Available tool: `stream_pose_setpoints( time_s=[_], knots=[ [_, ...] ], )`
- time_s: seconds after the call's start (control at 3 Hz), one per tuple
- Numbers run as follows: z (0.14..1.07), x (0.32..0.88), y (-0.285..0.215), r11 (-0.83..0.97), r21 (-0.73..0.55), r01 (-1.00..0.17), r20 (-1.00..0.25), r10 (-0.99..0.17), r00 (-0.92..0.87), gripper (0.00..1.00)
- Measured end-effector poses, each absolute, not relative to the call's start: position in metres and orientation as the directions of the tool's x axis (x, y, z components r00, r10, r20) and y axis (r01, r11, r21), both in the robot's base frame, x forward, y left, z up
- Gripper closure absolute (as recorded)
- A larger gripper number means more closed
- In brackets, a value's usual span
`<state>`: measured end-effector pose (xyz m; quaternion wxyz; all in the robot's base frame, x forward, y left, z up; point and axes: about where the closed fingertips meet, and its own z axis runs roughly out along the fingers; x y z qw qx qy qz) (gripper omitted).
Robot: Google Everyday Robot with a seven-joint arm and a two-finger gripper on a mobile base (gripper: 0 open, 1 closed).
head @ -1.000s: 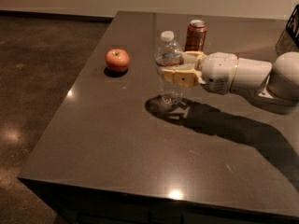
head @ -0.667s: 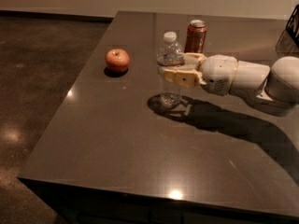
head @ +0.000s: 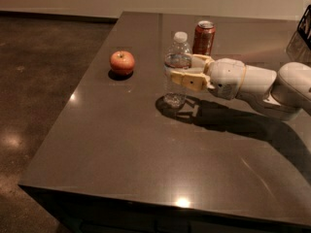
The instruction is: Place water bottle upright
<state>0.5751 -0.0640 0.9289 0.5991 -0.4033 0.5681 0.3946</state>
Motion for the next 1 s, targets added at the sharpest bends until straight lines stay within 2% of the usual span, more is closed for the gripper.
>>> stream_pose_setpoints(
  time_s=[0.33, 0.67, 1.0],
  knots=[
    [0.9297, 0.5746, -0.0615, 0.358, -0.036, -0.933, -0.999, 0.015, 0.045, 0.13],
    [0.9304, 0.5742, -0.0591, 0.355, -0.037, -0.934, -0.999, 0.015, 0.045, 0.0],
    [0.9305, 0.5742, -0.059, 0.355, -0.037, -0.934, -0.999, 0.015, 0.045, 0.0]
  ],
)
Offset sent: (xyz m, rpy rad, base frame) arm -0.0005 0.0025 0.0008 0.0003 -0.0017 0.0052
